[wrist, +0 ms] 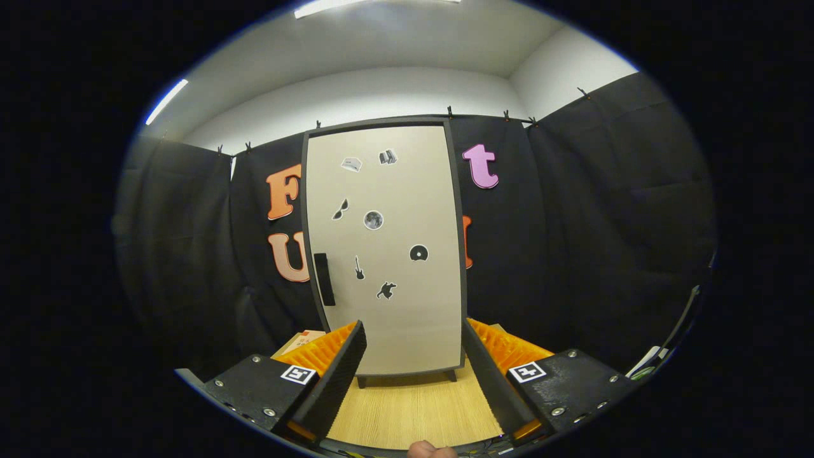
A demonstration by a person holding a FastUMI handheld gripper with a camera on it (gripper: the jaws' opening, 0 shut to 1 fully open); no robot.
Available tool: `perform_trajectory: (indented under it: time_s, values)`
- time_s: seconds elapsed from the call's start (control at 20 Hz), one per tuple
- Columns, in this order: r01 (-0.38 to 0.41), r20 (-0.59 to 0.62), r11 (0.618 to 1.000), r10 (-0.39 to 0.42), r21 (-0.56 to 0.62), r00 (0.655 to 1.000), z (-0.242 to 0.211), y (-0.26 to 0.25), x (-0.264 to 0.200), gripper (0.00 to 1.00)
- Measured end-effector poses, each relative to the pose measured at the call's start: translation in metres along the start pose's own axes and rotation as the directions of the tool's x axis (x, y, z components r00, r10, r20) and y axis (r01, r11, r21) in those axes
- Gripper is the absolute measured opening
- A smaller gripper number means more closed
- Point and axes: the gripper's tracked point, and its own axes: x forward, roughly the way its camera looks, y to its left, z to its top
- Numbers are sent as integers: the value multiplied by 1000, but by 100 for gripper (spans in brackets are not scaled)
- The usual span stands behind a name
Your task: Open the shoe cabinet door, grab the shoes and put them into the shoe cabinet, then close the shoe cabinet door.
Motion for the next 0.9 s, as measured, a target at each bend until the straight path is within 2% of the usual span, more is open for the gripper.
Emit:
perform_trajectory:
  time_s: [0.4,0.9]
  values:
    - [-24,35,1000,25,-6,999,10,-10,-35,95]
    - [-45,36,999,45,3,998,8,-6,-41,95]
